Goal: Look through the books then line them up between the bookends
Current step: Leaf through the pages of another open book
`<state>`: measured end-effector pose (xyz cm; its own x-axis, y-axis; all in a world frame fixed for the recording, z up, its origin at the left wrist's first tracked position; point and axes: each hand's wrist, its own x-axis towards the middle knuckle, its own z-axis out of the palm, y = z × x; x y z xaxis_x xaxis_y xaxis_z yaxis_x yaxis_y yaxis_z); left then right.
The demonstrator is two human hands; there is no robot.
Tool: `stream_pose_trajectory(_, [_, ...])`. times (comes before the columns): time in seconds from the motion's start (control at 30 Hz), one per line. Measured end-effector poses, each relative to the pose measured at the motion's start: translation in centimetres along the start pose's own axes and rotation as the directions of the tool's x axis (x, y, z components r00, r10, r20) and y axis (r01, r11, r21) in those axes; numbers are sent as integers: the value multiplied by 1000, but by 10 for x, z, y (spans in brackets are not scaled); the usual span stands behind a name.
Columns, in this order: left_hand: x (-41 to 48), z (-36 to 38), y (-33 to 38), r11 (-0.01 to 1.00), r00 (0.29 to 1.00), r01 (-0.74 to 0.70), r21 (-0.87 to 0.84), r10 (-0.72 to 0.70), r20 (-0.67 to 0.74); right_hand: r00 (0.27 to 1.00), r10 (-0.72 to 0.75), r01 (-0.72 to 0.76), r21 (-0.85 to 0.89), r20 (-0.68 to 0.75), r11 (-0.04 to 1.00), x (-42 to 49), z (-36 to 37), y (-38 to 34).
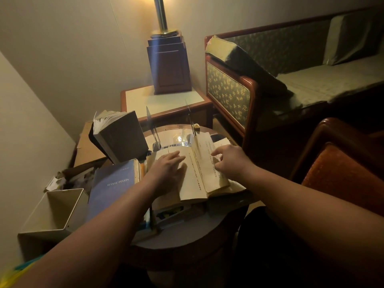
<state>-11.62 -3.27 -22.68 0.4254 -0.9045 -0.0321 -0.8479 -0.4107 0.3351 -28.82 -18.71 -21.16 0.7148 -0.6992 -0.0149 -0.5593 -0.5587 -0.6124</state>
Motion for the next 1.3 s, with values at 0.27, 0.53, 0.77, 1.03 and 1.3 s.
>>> stream_pose_trajectory(0.27, [5,16,-13,993,998,-35,112,28,62,996,-14,35,-231,91,972,-6,19,15])
stream_pose_trajectory(0.53, [1,28,-18,998,999,-19,65,16,40,982,-100,140,-256,162,957,-2,20,8])
stream_pose_trajectory(0.77, [0,28,-19,997,999,-28,68,26,28,984,-62,116,-340,165,933,-4,29,-1])
stream_pose_trajectory(1.03, [5,-1,2,983,994,-13,181,-7,109,997,-80,82,-140,16,987,-5,-10,1])
stream_pose_trajectory(1.3, [22,-24,63,958,973,-186,218,148,179,996,-73,51,-355,-48,933,-11,-18,32])
